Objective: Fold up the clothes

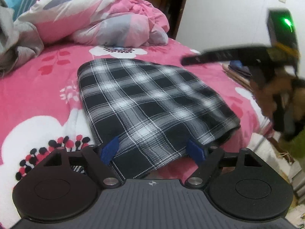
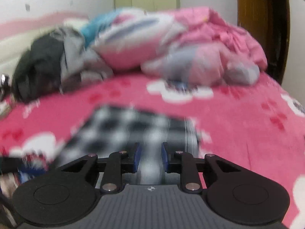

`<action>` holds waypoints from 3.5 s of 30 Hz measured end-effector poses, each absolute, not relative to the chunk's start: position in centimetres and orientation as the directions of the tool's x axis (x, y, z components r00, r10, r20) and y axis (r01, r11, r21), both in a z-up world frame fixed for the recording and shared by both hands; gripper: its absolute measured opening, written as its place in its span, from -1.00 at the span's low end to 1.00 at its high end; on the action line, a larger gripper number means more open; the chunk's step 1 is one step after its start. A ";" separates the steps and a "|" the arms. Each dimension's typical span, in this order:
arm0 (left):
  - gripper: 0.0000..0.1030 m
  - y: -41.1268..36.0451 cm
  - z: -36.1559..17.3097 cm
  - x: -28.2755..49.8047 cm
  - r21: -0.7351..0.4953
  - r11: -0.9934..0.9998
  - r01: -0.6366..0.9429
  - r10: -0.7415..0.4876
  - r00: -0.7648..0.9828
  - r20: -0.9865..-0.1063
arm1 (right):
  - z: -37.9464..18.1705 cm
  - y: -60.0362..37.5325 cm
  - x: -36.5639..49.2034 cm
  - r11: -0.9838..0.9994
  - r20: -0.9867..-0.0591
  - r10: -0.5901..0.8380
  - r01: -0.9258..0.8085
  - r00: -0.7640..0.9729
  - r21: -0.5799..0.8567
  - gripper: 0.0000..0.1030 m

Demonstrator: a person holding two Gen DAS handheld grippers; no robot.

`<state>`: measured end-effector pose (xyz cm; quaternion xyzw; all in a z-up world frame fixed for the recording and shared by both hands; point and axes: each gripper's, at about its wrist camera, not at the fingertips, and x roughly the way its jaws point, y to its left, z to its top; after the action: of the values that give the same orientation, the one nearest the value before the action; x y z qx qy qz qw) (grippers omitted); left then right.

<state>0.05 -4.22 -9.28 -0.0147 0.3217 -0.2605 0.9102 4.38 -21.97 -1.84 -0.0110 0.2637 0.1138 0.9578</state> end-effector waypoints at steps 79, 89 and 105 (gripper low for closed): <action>0.57 -5.7 -8.3 0.5 -0.210 0.911 0.354 -0.398 0.629 -0.668 | -7.6 -26.2 5.8 0.975 -0.598 0.214 -0.130 0.773 0.180 -0.52; 0.57 -6.6 -8.1 0.4 -0.159 0.936 0.313 -0.329 0.621 -0.712 | -4.8 -25.2 1.4 0.978 -0.514 0.202 -0.142 0.834 0.154 -0.52; 0.57 -8.3 -8.2 0.1 -0.055 0.954 0.296 -0.232 0.607 -0.760 | -8.3 -23.4 -1.8 0.974 -0.553 0.225 -0.206 0.802 0.098 -0.52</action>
<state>0.10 -8.28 -8.18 0.0382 0.4181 -0.1472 0.8956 -1.77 -23.36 -8.34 0.0167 0.2932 0.1134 0.9491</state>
